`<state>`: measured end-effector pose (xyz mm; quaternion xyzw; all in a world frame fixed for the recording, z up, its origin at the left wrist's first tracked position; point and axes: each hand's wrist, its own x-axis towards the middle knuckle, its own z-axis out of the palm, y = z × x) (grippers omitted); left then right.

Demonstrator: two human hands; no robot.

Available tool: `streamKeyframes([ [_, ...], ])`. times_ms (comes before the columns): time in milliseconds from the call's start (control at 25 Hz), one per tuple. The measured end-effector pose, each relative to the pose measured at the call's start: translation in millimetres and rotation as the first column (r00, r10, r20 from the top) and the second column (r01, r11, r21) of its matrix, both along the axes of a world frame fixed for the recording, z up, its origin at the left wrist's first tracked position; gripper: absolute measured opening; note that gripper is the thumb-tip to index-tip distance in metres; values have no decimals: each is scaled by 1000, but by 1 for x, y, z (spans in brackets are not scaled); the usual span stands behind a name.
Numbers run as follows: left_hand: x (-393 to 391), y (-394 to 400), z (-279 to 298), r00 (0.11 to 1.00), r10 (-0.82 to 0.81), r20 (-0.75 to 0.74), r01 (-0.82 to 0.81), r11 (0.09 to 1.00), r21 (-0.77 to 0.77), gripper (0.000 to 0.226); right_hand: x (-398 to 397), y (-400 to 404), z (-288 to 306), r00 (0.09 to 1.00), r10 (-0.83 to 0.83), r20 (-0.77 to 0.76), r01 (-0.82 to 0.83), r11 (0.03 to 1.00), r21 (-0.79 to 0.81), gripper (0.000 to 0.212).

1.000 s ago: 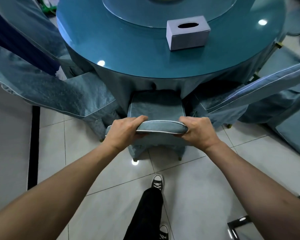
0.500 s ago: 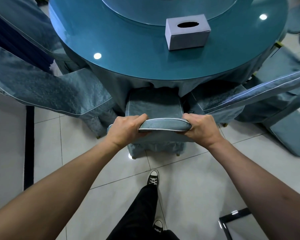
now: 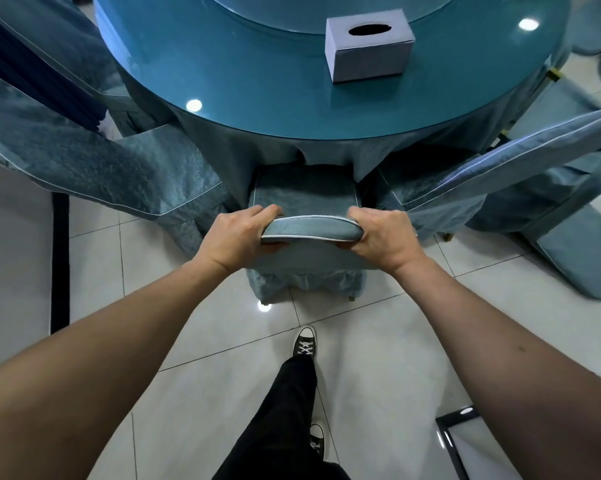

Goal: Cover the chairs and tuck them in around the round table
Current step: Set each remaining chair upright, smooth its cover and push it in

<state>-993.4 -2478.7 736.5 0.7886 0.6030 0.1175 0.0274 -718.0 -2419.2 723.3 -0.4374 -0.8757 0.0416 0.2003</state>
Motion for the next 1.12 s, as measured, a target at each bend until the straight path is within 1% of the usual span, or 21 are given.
streamKeyframes([
  [120,9,-17,-9,999,50,9,-49,997,-60,49,8,-15,-7,999,-21,30,22,998,-53,46],
  [160,12,-24,-12,999,40,10,-39,998,-56,52,10,-22,-10,999,-22,36,25,997,-79,45],
  [240,17,-34,-19,1000,-1,29,1,1000,1,60,13,-32,-14,1000,3,20,-1,993,-116,47],
  [280,19,-37,-20,999,-4,35,4,1000,15,65,14,-35,-14,1000,24,-1,-24,993,-116,53],
  [360,21,-39,-17,1000,24,20,-23,1000,-10,76,15,-34,-15,997,59,-40,-63,991,-117,72],
  [480,26,-50,-12,996,78,-32,-80,994,-78,94,17,-36,-15,995,89,-35,-94,985,-146,95],
  [520,28,-53,-10,995,93,-24,-95,990,-106,100,17,-37,-13,995,100,-26,-102,981,-162,100],
  [600,32,-62,-5,990,138,37,-130,975,-178,108,17,-41,-8,992,123,2,-120,972,-204,107],
  [680,36,-67,-1,975,194,108,-167,961,-222,104,18,-44,-1,990,143,11,-136,960,-244,105],
  [840,46,-66,4,941,298,161,-252,934,-253,78,20,-44,12,987,164,-5,-157,937,-314,90],
  [920,53,-61,5,918,352,183,-302,919,-253,70,21,-43,16,990,142,-21,-141,933,-330,83],
  [1120,72,-49,5,876,447,181,-401,884,-239,68,28,-35,14,998,60,1,-55,928,-369,69],
])
